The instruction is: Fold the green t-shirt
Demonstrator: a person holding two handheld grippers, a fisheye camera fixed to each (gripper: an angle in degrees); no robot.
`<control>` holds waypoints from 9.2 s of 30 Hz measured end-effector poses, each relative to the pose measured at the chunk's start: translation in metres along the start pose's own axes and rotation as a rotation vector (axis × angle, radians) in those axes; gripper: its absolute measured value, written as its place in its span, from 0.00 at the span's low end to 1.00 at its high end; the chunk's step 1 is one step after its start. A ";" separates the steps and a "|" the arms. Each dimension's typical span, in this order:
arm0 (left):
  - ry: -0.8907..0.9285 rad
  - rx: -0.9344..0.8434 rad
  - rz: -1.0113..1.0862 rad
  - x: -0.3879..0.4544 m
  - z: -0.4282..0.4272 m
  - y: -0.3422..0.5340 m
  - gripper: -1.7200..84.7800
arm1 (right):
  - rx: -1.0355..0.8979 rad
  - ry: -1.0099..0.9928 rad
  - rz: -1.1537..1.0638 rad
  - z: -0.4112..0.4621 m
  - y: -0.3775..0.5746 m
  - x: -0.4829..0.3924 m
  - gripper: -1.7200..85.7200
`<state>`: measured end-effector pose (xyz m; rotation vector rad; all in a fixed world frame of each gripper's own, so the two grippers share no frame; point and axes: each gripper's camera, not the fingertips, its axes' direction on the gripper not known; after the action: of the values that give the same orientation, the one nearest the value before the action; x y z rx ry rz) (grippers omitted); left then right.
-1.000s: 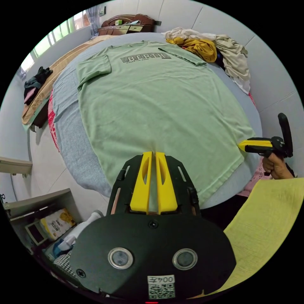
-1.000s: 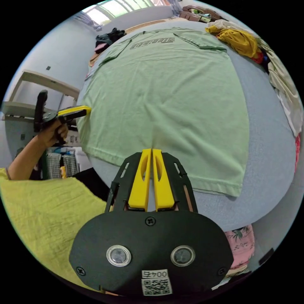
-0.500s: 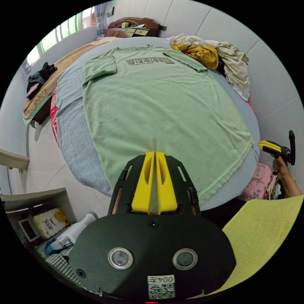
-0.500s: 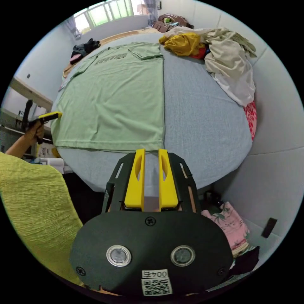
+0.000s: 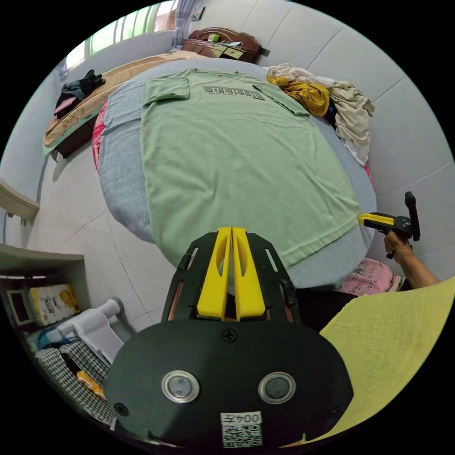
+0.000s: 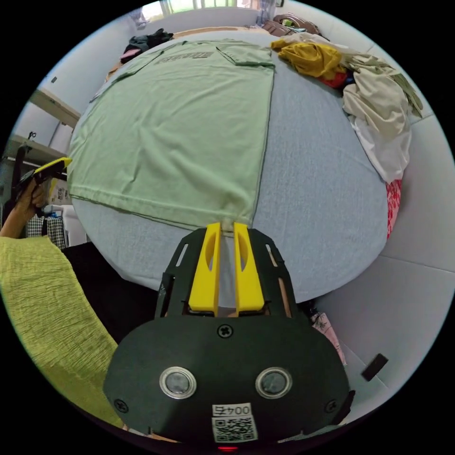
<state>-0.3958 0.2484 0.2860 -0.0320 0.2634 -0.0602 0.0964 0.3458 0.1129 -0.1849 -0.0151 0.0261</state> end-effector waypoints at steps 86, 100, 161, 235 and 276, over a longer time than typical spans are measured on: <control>0.530 0.074 -0.231 -0.270 -0.022 0.179 0.03 | 0.226 -0.930 0.438 -0.011 0.124 0.381 0.10; 0.370 0.198 -0.319 -0.223 -0.110 0.145 0.03 | 0.569 -0.683 0.100 -0.177 0.073 0.358 0.01; 0.173 -0.170 -0.151 -0.298 -0.029 -0.450 0.03 | 0.055 -0.184 0.099 0.082 -0.759 0.333 0.01; 0.080 -0.179 0.324 -0.191 0.023 -0.247 0.07 | 0.025 -0.279 -0.207 0.239 -0.406 0.312 0.04; -0.215 -0.172 0.246 -0.091 -0.038 -0.170 0.06 | 0.000 -0.210 0.013 0.213 -0.291 0.199 0.09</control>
<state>-0.5027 0.0832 0.2798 -0.1756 0.0560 0.2097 0.2987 0.1043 0.3786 -0.1817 -0.2237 0.0582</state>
